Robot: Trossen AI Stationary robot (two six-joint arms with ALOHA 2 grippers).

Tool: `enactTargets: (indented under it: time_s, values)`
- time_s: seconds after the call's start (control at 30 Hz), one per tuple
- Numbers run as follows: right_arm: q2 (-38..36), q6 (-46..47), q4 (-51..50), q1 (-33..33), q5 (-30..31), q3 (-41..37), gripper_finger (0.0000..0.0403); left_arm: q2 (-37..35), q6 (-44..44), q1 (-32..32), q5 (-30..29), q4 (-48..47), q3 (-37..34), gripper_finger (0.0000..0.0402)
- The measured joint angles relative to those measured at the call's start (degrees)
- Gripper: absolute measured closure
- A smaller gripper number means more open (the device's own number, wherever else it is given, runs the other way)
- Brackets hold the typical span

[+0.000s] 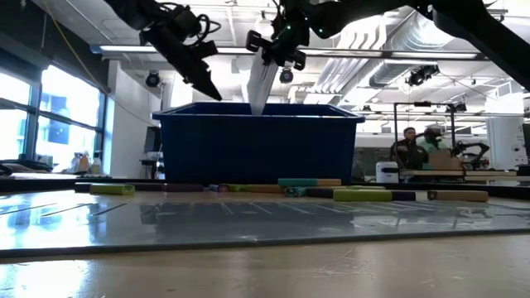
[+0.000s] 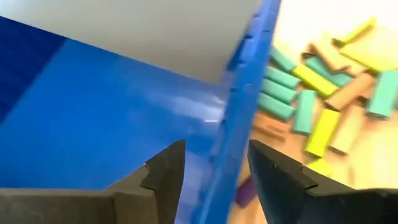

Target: Sort blocks

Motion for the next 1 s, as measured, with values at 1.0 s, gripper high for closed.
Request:
enactTargets:
  time_s: [1.0]
  values:
    - [0.0, 0.3, -1.2, 0.8, 1.1, 0.0, 0.0403, 10.2, 10.9, 1.4, -7.2, -1.9, 0.4, 0.0243]
